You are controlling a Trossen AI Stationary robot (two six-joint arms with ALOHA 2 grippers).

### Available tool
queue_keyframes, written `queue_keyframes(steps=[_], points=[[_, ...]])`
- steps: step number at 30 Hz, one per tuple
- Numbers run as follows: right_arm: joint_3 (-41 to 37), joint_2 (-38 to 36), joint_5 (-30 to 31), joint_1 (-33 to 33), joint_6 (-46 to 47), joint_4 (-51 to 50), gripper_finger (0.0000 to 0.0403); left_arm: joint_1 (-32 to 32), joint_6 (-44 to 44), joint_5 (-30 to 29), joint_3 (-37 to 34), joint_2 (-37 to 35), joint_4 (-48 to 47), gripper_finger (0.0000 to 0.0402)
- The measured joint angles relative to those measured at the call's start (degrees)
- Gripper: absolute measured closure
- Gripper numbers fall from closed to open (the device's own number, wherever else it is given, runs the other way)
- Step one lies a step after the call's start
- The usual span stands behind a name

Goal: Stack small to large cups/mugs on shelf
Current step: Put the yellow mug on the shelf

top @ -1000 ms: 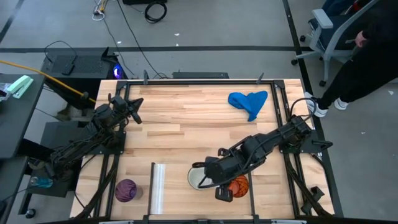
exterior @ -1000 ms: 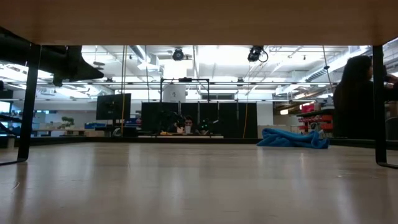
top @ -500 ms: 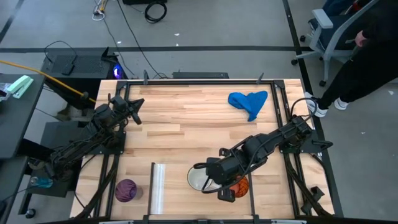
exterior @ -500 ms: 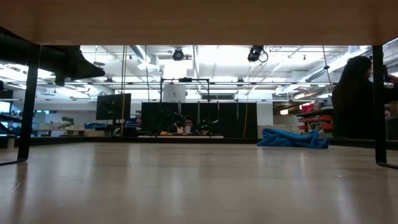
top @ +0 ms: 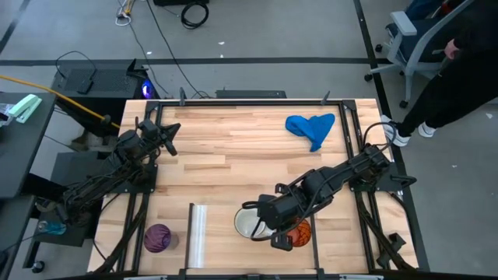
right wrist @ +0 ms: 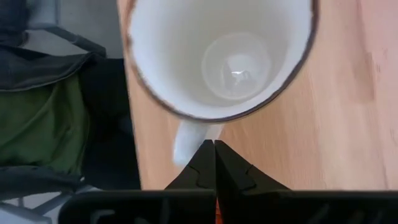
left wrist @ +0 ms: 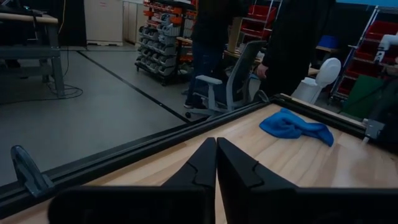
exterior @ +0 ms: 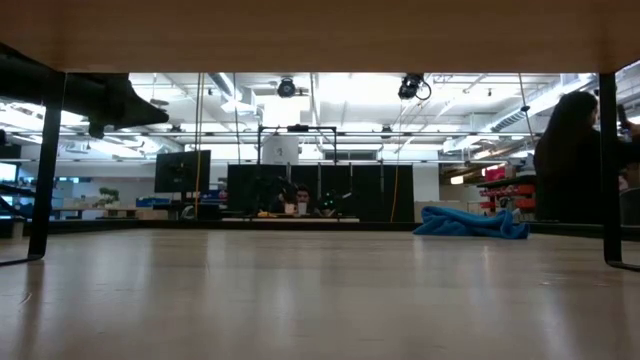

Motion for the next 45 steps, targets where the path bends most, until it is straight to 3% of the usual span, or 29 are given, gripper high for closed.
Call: queue_keyframes(steps=[20,36,45], points=[[-0.94,0.11,-2.14,0.48,1.45,1.29,0.0403,0.0,0.02,0.02,0.01,0.0,-0.07,0.0382],[-0.88,0.02,-4.75,0.53,-2.54,4.9,0.0403,0.0,0.02,0.02,0.01,0.0,-0.07,0.0383],[5.08,-0.26,-2.18,1.67,-5.88,4.42,0.0402,0.0,0.02,0.02,-0.01,0.02,-0.09,0.0373]])
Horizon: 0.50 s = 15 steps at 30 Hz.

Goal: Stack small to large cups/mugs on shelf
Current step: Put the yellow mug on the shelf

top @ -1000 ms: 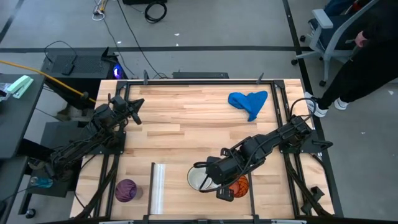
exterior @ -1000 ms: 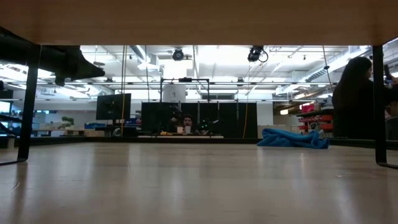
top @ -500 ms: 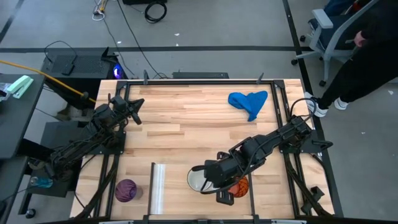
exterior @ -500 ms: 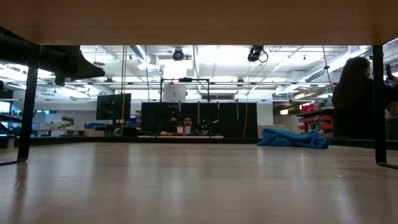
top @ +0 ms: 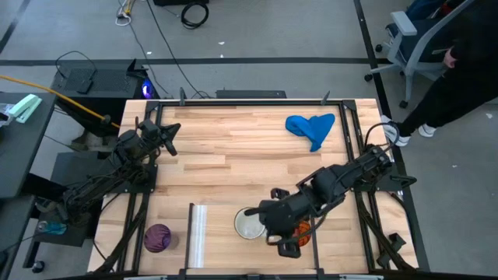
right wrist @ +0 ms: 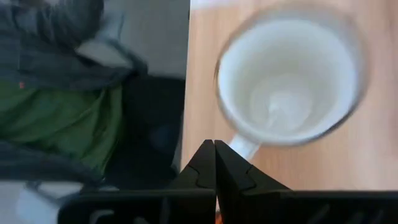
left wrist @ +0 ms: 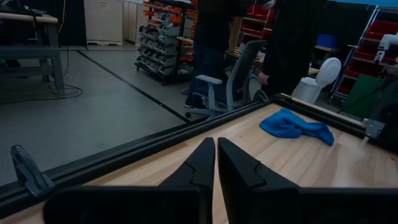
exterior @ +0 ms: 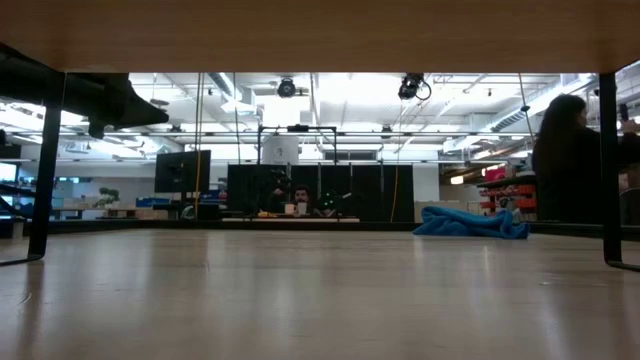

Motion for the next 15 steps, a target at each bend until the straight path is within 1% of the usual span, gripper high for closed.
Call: queue_keyframes(steps=[3,7,12,15], points=[[2.07,-0.58,4.09,-0.27,-4.52,2.01,0.0401,-0.01,0.0,0.0,0.0,-0.02,0.0,0.0374],[1.72,-1.44,6.24,-1.46,-12.39,5.67,0.0395,-0.02,0.02,0.0,0.01,0.0,0.02,0.0378],[1.72,-0.83,6.39,-4.27,-21.21,5.57,0.036,-0.02,0.02,0.0,0.02,-0.02,0.02,0.0373],[1.65,-0.63,7.12,-6.39,-23.12,4.4,0.0333,-0.02,0.03,-0.01,0.01,0.0,0.01,0.0369]])
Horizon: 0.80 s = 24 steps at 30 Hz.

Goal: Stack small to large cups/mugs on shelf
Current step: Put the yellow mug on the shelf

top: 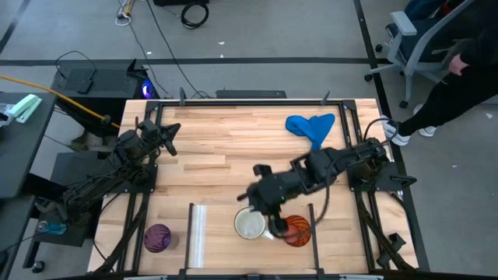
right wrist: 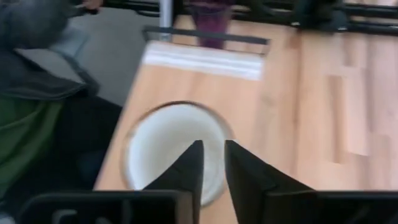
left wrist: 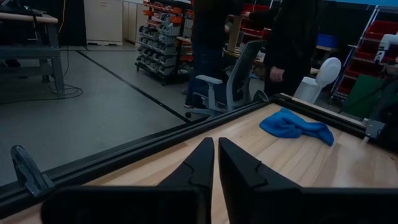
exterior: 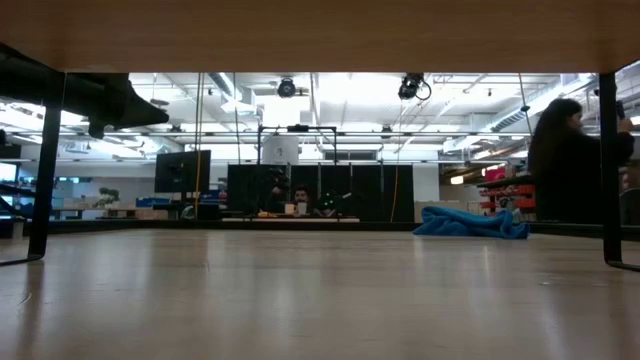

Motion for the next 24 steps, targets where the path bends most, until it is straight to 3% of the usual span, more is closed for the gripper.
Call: queue_keyframes(steps=[8,16,24], points=[[0.02,-0.07,-0.7,-3.81,-1.21,-6.68,0.028,0.02,0.66,-0.01,0.01,0.0,2.08,0.0372],[0.02,-0.07,-3.14,-3.94,-3.51,-11.89,0.0278,0.0,0.29,0.21,1.91,-0.02,5.76,0.0362],[0.02,-0.07,-3.01,-5.11,-6.53,-13.36,0.0279,-0.02,-3.48,10.54,3.07,-0.02,5.58,0.0361]])
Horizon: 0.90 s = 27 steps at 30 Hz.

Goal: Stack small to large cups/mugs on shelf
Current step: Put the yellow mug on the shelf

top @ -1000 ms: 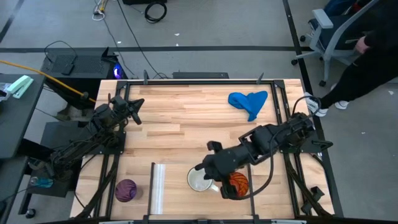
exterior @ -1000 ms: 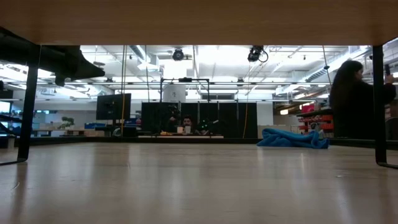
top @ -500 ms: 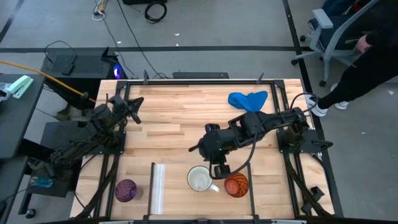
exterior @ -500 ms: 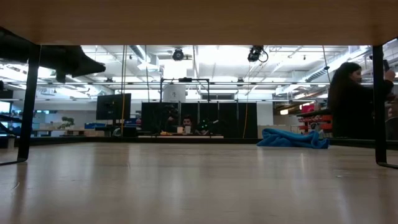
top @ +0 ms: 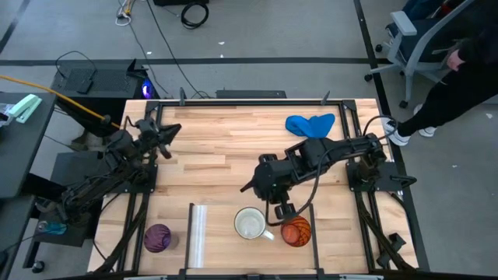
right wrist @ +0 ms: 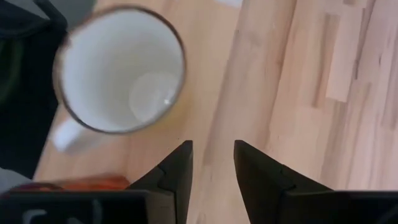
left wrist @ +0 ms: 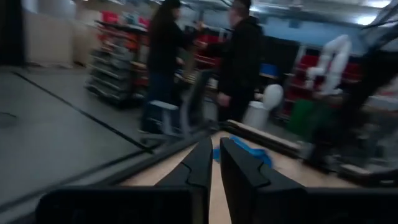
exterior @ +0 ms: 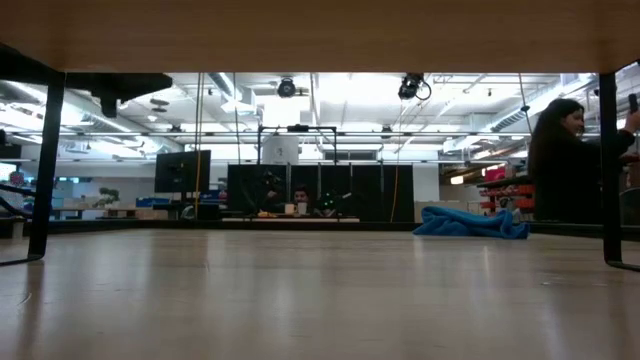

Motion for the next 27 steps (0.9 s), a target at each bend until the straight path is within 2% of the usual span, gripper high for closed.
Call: queue_keyframes(steps=[2,6,10,19,24,27], points=[[-0.02,0.35,0.02,-0.8,-0.24,-1.11,0.0279,0.0,-3.0,4.44,0.0,0.02,1.04,0.036],[-0.13,0.68,0.21,-1.79,-0.19,-3.26,0.028,-0.15,-9.33,16.88,0.02,0.02,7.73,0.0359],[-0.11,0.55,0.05,-1.56,-0.05,-3.66,0.0286,-1.73,-14.24,22.57,0.02,0.0,16.79,0.0363],[-0.09,0.31,3.46,-0.93,2.45,-4.99,0.0311,-10.45,-17.03,24.5,0.02,1.43,25.96,0.0372],[-0.09,0.31,3.69,-0.5,4.49,-5.01,0.0319,-16.18,-15.74,23.08,0.05,6.9,34.13,0.0373],[-0.09,0.31,3.65,0.21,5.35,-4.65,0.0321,-19.57,-13.27,22.01,2.3,11.75,34.63,0.0376]])
